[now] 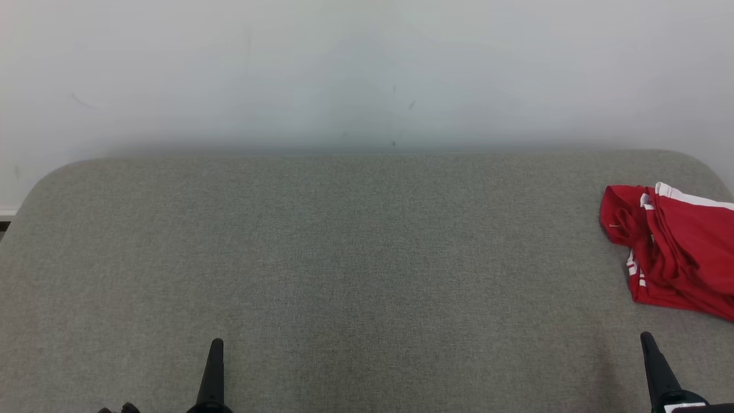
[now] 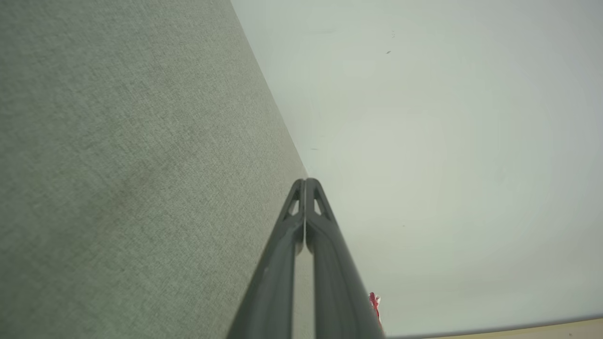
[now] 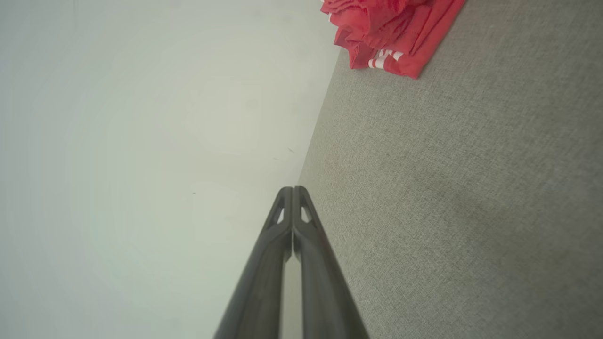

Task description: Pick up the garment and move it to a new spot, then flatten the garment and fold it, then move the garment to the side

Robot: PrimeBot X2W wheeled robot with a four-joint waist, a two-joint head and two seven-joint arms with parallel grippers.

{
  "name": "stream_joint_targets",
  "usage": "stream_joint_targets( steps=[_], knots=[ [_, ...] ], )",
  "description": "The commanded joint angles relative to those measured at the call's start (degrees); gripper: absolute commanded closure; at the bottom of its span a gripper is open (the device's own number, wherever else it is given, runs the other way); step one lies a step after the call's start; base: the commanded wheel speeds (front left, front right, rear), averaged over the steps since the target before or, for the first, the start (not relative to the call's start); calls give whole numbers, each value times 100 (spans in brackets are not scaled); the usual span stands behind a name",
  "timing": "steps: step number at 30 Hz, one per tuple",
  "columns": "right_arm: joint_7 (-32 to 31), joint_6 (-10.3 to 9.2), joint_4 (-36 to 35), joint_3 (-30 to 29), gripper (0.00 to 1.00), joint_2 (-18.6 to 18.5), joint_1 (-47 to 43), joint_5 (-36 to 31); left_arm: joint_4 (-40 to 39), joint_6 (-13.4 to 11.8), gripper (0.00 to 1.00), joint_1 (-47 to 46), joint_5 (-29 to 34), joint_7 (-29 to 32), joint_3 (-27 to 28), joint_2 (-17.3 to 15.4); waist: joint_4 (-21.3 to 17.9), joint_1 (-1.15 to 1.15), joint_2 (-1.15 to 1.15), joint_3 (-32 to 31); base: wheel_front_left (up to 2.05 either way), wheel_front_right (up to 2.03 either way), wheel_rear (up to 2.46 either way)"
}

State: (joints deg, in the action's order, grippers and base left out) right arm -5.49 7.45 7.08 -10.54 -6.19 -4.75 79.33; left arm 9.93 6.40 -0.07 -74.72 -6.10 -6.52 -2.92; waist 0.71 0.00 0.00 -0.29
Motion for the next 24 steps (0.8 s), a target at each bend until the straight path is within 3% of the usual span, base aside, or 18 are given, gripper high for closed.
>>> stream_joint_targets(
  steps=[1,24],
  knots=[
    [-42,4,-46,-41,100,-42,70,141,-66,23,100,-101,-149,19,2,-23,-2,0,0,1,0,0,0],
    [-469,5,-88,-312,100,-30,126,1216,-75,86,100,-187,-1283,177,-69,-23,-44,0,0,22,0,0,0]
  ],
)
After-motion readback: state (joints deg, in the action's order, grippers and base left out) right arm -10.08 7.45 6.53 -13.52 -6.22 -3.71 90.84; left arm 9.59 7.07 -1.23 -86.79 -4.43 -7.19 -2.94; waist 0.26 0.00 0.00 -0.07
